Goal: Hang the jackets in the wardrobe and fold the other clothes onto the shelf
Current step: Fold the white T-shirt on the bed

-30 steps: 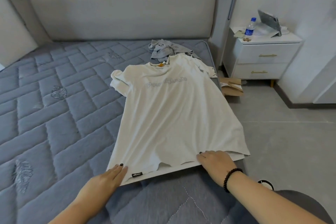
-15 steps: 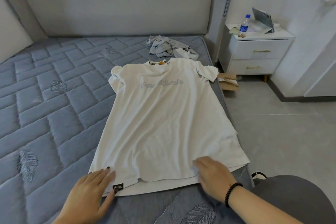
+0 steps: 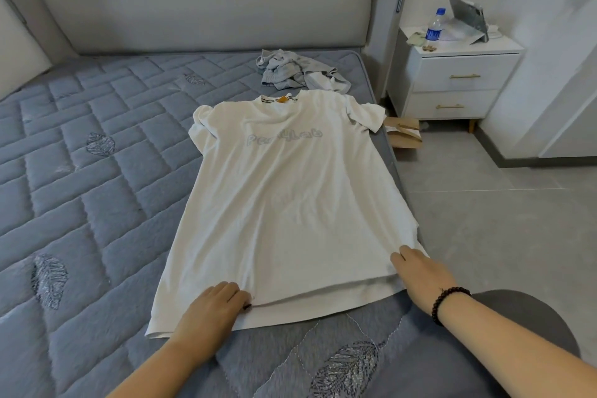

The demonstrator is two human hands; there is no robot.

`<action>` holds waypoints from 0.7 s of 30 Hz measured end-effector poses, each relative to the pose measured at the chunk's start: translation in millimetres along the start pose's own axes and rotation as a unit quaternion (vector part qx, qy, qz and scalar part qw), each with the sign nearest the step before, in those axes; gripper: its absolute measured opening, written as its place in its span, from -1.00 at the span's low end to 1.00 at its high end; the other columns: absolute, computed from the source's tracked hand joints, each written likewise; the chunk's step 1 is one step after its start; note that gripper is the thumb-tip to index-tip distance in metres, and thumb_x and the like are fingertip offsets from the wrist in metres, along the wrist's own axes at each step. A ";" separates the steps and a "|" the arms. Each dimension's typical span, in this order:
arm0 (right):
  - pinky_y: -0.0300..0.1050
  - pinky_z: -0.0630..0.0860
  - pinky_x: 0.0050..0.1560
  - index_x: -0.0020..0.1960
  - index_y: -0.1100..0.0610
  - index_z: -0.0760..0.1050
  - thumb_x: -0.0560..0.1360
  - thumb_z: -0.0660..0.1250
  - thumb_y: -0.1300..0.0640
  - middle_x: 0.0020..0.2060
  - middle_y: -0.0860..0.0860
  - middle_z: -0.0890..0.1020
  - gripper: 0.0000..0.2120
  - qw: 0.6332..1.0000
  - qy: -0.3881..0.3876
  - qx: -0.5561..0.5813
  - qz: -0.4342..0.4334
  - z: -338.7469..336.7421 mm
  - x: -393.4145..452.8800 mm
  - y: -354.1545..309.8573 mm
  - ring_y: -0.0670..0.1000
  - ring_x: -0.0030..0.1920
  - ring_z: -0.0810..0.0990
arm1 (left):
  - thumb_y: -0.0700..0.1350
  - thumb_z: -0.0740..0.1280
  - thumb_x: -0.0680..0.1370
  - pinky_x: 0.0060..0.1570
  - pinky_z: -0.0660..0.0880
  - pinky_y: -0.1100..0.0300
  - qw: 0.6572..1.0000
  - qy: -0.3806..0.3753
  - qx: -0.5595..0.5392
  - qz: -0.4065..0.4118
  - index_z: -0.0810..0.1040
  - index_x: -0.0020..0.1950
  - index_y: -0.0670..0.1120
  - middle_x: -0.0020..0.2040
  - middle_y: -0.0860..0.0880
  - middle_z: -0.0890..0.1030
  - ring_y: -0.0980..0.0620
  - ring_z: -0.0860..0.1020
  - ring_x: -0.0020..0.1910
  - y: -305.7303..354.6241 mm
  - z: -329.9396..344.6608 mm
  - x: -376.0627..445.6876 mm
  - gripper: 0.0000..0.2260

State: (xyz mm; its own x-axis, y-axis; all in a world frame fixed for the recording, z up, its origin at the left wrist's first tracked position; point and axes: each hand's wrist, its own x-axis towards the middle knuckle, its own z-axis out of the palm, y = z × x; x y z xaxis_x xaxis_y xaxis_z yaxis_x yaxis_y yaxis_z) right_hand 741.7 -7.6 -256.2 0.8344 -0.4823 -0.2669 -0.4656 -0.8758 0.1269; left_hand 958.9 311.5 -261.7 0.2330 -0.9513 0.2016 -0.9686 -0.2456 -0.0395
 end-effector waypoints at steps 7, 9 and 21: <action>-0.18 0.34 -0.15 0.12 0.09 0.38 0.46 0.16 0.33 0.11 0.02 0.44 -0.72 0.999 -0.031 0.002 -0.007 4.3 -21.3 17.3 0.02 0.08 0.46 | -0.22 0.62 0.01 -0.54 0.34 0.33 0.993 -0.111 0.012 0.032 0.46 -0.42 0.05 -0.43 0.14 0.45 0.14 0.44 -0.50 -5.7 -15.4 -19.1 -0.62; -0.17 0.35 -0.15 0.10 0.07 0.35 0.44 0.18 0.28 0.10 0.01 0.42 -0.74 1.000 -0.004 0.010 0.010 3.2 -23.9 15.8 0.03 0.05 0.46 | -0.20 0.58 0.01 -0.56 0.32 0.30 0.994 -0.106 0.016 0.023 0.45 -0.44 0.03 -0.45 0.11 0.44 0.10 0.43 -0.52 -2.6 -19.9 -18.1 -0.66; -0.13 0.37 -0.24 0.16 0.14 0.32 0.52 0.08 0.33 0.07 0.05 0.49 -0.74 0.984 0.018 0.097 0.147 5.6 -25.0 30.7 0.06 -0.11 0.56 | -0.12 0.56 0.07 -0.56 0.39 0.25 0.995 -0.094 0.010 0.017 0.56 -0.12 -0.01 -0.29 0.05 0.52 0.01 0.50 -0.41 54.5 -3.2 25.9 -0.58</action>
State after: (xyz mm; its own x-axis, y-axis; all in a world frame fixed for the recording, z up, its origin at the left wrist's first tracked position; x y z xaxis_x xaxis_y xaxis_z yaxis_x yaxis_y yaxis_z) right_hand 704.9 -22.3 -251.0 0.6630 -0.7184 -0.2107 -0.7336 -0.6795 0.0088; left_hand 911.9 274.1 -255.5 0.2149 -0.9765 0.0140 -0.9745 -0.2154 -0.0636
